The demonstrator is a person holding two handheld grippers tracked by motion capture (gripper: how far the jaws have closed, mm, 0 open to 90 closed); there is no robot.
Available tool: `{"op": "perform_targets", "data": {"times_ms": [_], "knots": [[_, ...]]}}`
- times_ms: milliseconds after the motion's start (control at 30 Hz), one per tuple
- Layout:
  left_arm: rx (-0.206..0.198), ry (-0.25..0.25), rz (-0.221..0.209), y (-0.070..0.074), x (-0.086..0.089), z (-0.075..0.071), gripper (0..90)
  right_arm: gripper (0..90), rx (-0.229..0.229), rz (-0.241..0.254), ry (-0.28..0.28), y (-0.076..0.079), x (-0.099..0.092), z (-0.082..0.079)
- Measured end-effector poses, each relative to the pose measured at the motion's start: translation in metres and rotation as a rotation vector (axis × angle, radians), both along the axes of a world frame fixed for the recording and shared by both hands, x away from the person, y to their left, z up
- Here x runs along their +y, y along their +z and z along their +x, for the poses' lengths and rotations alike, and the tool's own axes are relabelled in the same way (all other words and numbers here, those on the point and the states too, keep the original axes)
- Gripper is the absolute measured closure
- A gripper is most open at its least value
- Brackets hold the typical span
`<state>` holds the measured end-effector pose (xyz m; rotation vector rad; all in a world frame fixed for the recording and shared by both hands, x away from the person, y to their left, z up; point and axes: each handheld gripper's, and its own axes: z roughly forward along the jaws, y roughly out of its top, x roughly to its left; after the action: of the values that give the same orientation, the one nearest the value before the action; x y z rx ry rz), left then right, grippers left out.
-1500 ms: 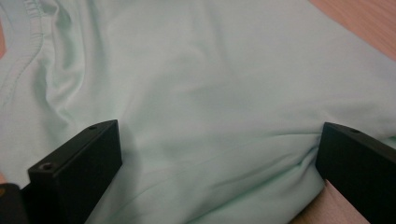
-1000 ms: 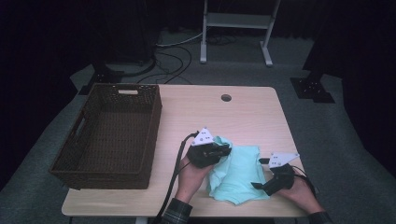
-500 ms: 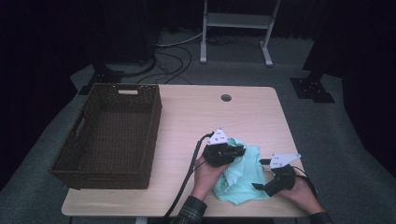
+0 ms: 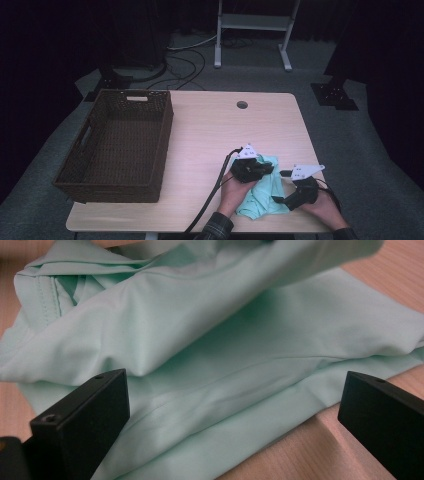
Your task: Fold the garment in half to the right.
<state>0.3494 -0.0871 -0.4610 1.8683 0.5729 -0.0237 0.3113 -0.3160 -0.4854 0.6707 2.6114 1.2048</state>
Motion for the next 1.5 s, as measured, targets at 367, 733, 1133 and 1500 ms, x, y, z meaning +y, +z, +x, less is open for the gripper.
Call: {"op": "perform_targets", "data": {"times_ms": [367, 733, 1133, 1500], "knots": [[0.063, 0.012, 0.097, -0.018, -0.019, 0.008, 80.1, 0.0, 0.001, -0.007, 0.005, 0.0, 0.002, 0.0], [0.017, 0.035, 0.085, -0.007, -0.016, 0.002, 48.0, 0.0, 0.004, -0.014, 0.003, -0.001, 0.002, 0.0], [-0.037, 0.118, 0.149, 0.008, 0.008, 0.005, 0.0, 0.0, 0.009, -0.03, 0.004, -0.001, 0.004, -0.001], [-0.103, 0.221, 0.281, 0.011, 0.049, 0.025, 0.0, 0.0, 0.005, -0.034, 0.004, -0.001, 0.005, -0.001]]}}
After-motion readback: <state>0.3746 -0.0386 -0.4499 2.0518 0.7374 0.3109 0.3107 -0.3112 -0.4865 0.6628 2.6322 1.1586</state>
